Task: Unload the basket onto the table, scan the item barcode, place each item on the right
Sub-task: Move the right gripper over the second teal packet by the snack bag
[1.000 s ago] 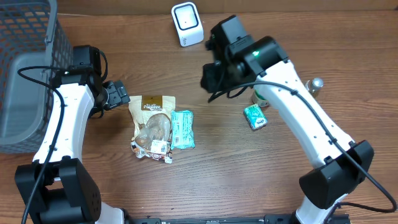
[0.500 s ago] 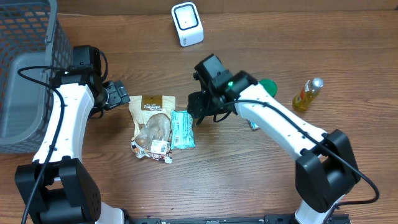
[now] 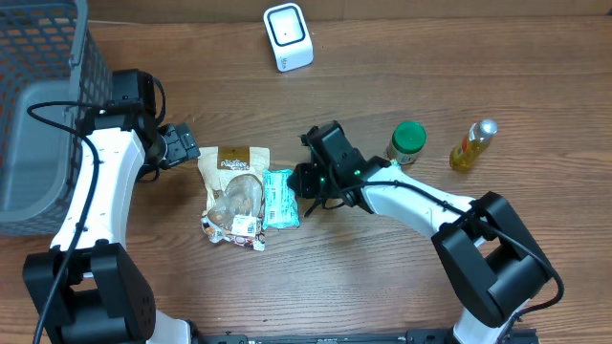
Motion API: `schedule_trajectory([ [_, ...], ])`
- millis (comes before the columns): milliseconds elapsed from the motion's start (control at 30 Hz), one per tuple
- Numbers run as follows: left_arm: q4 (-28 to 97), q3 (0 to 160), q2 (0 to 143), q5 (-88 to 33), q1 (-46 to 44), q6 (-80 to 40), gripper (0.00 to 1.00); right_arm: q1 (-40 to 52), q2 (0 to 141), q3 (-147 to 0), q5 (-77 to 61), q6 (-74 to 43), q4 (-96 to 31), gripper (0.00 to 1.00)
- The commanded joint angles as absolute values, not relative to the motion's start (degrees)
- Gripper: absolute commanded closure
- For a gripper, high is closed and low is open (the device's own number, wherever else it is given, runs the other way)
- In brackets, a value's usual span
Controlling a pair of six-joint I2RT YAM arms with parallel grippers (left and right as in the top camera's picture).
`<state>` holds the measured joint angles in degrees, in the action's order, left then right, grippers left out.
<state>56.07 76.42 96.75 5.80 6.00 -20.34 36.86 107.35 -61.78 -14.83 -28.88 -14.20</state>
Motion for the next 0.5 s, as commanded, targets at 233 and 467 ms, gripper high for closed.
schedule_trajectory([
  [233, 56.07, 76.73, 95.46, 5.74, 5.96, -19.07, 0.00, 38.94, 106.78, -59.53, -15.07, -31.73, -11.27, 0.73],
  [467, 56.07, 76.73, 95.46, 5.72, 5.96, -19.07, 0.00, 38.94, 106.78, -59.53, -15.05, -31.73, -10.79, 0.84],
])
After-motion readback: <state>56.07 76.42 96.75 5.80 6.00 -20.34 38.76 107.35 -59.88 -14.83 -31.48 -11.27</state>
